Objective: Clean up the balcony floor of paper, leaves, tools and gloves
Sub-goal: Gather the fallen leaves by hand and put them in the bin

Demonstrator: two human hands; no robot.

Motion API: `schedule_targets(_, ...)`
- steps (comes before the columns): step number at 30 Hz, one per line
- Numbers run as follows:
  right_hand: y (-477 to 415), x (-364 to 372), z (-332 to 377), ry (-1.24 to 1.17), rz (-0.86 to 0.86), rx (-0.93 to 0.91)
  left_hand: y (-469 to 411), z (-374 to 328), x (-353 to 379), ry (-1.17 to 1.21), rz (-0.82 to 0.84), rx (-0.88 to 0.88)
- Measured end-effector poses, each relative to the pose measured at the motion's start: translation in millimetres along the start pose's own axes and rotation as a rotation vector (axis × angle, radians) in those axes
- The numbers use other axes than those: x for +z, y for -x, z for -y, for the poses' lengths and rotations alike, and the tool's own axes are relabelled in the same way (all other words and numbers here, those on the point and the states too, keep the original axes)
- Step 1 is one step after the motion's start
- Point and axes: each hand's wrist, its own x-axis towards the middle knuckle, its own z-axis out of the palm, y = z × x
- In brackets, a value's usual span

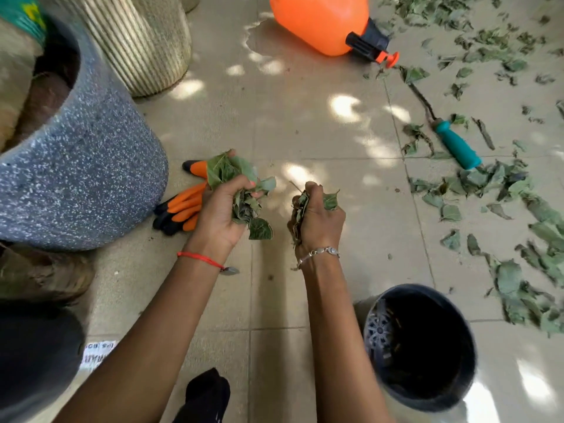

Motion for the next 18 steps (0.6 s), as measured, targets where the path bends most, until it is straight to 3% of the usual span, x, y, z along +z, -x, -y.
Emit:
schedule_targets(7, 58.0, -14.8, 130.9, 0.006, -0.063, -0.071, 61.3, -54.3, 107.4, -0.011, -0.052, -0.082)
schedule_targets(15, 184.2, -21.2, 371.1, -0.059, -0.149, -0.091, 187.4, -195.6, 297.6, -0.14, 0.005, -0.124)
schedule_targets(18, 246.3, -27.4, 460.9, -0.034, -0.207, -0.182, 250.5, -240.6, 365.4, -0.216, 0.039, -0.173)
